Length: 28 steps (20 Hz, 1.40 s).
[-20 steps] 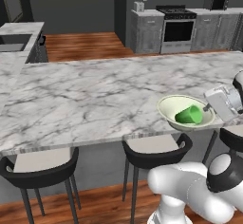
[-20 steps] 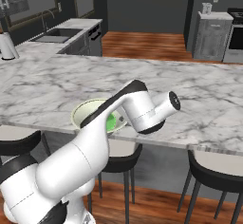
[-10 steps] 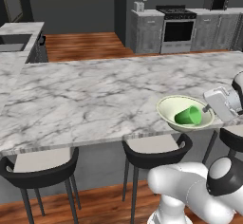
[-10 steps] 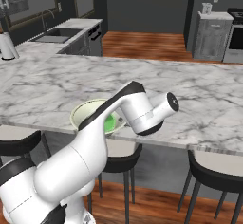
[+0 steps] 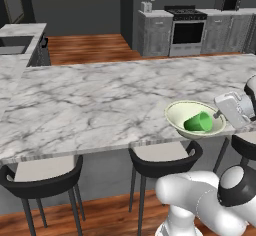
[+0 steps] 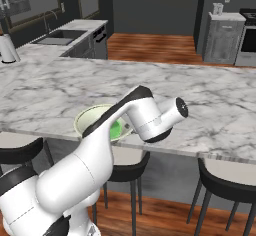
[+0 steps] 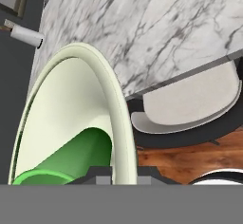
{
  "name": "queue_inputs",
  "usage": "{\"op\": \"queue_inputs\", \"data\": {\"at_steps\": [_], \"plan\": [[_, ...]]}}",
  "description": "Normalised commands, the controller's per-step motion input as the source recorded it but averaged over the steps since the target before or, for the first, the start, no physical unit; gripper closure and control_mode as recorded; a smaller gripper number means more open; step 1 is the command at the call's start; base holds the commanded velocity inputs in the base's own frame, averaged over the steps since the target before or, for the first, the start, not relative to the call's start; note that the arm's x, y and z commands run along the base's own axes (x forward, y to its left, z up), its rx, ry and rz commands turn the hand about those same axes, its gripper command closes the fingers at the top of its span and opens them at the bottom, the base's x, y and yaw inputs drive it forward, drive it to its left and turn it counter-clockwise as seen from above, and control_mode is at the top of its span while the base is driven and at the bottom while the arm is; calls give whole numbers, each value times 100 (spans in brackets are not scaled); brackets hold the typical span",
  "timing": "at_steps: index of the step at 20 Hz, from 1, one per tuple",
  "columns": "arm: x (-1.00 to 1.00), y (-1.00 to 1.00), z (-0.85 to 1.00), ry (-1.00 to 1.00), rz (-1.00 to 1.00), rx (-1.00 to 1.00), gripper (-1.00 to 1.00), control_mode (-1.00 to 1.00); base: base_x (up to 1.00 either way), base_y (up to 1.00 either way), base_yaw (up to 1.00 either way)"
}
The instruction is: Place the cup inside the bowl on the dining table and move the bowl to any counter.
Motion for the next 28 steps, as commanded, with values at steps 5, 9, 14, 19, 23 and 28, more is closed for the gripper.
{"op": "queue_inputs", "data": {"at_steps": [5,9,14,19,23,28], "plan": [[0,0,0,0,0,0,100,100,-49,-9,0],[0,0,0,0,0,0,100,100,-79,-22,0],[0,0,0,0,0,0,100,100,-48,-23,0],[0,0,0,0,0,0,100,100,6,-67,1],[0,0,0,0,0,0,100,100,18,-97,1],[0,0,0,0,0,0,100,100,13,-100,1]]}}
